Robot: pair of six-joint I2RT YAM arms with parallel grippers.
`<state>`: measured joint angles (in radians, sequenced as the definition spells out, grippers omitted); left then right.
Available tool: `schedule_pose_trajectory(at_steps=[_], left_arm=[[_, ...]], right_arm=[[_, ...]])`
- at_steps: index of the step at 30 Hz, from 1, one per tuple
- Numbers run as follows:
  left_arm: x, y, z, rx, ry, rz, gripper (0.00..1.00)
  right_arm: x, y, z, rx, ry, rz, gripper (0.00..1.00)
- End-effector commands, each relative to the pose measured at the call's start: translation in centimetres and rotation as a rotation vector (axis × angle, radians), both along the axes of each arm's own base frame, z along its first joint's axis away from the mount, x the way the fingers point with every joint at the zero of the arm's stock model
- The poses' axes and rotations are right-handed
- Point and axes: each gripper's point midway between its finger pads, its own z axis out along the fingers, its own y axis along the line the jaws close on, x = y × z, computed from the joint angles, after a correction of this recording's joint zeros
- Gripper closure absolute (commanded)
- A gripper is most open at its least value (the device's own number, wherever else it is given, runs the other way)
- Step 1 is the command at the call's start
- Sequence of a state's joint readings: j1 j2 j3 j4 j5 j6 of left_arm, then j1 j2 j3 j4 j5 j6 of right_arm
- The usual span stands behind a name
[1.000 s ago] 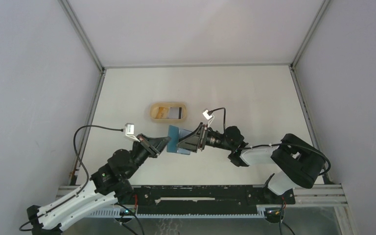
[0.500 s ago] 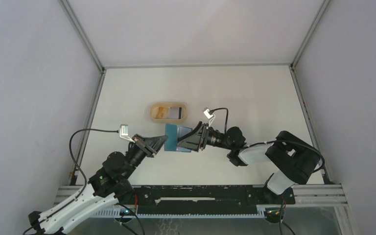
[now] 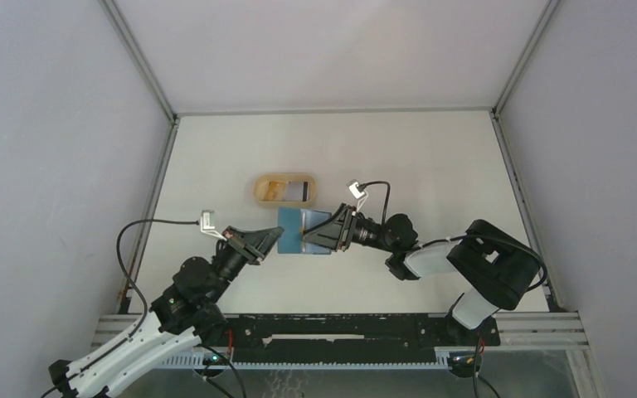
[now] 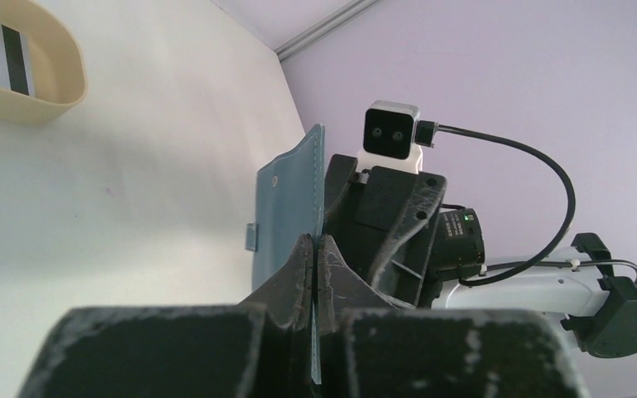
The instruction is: Take the credit cards out of the card holder
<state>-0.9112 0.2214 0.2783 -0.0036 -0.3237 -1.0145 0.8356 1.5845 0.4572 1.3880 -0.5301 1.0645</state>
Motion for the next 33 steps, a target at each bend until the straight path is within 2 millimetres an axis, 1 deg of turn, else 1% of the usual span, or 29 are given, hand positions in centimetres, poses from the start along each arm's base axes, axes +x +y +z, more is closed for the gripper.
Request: schedule_pose_trajectory(at_steps=[1, 3, 7, 16, 20, 23, 26, 27, 28, 29, 33], left_arm=[[-0.3, -0.6, -1.0, 0.002, 0.013, -0.037, 1.0], [-0.3, -0.6, -1.1, 0.002, 0.015, -0.037, 1.0], [-0.3, -0.7, -1.3, 0.007, 0.019, -0.039, 1.0], [-0.2, -0.8, -1.8, 0.018, 0.031, -0.044, 1.0], [-0.2, -0.8, -2.0, 0.013, 0.036, -0.042, 1.0], [-0.3, -0.8, -2.2, 0.014, 0.04, -0.044, 1.0], [-0.3, -0.9, -2.5, 0.016, 0.042, -0.047, 1.0], [-0.3, -0.9, -2.6, 0.016, 0.045, -0.048, 1.0], [-0.3, -0.9, -2.6, 0.014, 0.046, -0.048, 1.0], [-0.3, -0.9, -2.7, 0.013, 0.047, -0.049, 1.0], [-0.3, -0.5, -2.7, 0.01, 0.047, -0.035, 1.0]], right_arm=[[0.4, -0.8, 3.3, 0.109, -0.075, -0.033, 0.49], [0.7, -0.9, 3.4, 0.112, -0.077, -0.039, 0.57], [0.9, -0.9, 3.8, 0.118, -0.082, -0.04, 0.66], [1.2, -0.8, 4.2, 0.127, -0.088, -0.043, 0.69], [1.3, -0.8, 4.4, 0.132, -0.092, -0.047, 0.76], [1.3, -0.5, 4.4, 0.132, -0.093, -0.041, 0.78], [1.3, -0.3, 4.5, 0.133, -0.091, -0.036, 0.86], [1.3, -0.2, 4.5, 0.133, -0.091, -0.035, 0.91], [1.4, -0.1, 4.5, 0.134, -0.09, -0.034, 0.98], [1.3, 0.0, 4.5, 0.134, -0.088, -0.028, 1.0], [1.2, 0.0, 4.4, 0.129, -0.081, -0.014, 1.0]])
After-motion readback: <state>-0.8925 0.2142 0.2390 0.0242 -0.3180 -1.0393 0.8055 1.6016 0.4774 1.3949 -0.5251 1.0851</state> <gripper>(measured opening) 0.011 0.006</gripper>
